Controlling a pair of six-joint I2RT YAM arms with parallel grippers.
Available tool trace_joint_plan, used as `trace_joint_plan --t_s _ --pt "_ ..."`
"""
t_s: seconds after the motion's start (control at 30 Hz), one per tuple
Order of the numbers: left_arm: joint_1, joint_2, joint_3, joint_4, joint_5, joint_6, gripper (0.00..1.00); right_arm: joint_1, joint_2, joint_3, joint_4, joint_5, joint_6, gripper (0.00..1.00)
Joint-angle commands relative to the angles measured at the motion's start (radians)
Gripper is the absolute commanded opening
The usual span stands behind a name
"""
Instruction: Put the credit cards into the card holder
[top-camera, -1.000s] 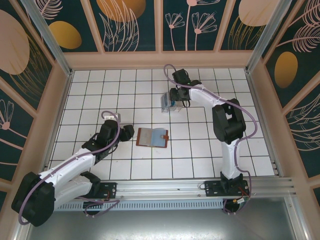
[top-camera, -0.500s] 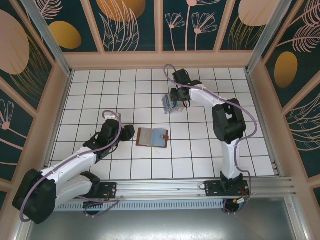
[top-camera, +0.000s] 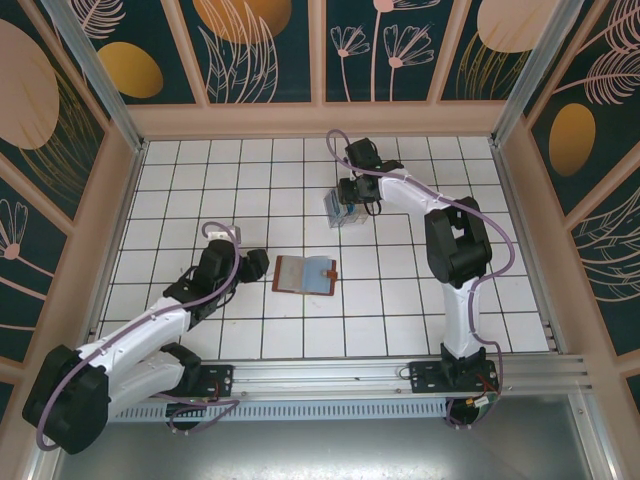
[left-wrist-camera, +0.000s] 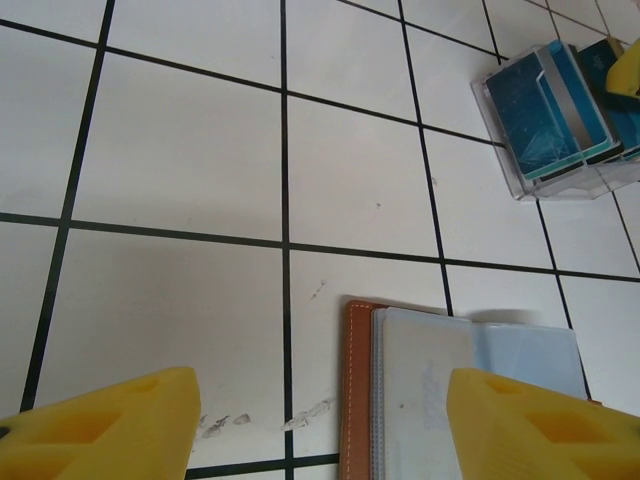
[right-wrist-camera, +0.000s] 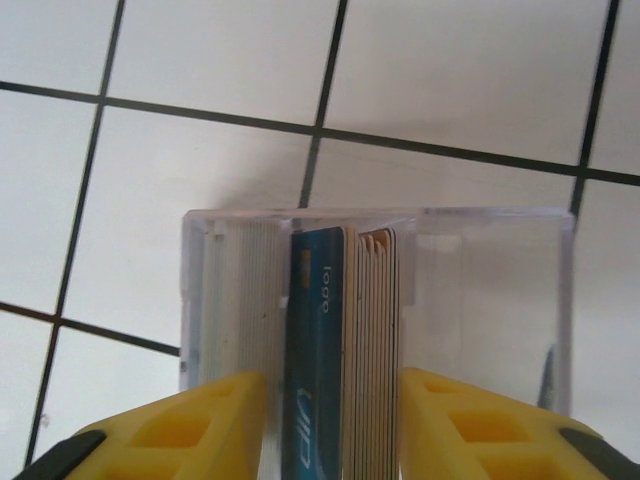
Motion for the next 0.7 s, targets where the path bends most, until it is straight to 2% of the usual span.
trace_joint_plan --t_s 0.0,0.2,0.57,0.67 --pt "-0.004 -0.025 -0.026 0.021 -0.022 -0.007 0.67 -0.006 -0.05 0.0 -0.011 -0.088 -0.019 0.38" --pt "-0.004 -0.013 -0.026 0.028 -0.017 -0.009 0.67 -0.008 -0.063 -0.001 -0.003 -0.199 -0.005 0.38" --pt "-0.003 -0.034 -0.041 0.029 -0.01 -0.012 0.68 -0.012 -0.018 -0.014 -0.027 -0.112 0.001 0.44" --pt "-0.003 -0.036 -0.047 0.035 -0.019 -0.014 0.68 -0.012 -0.005 0.004 -0.038 -0.143 -0.004 0.44"
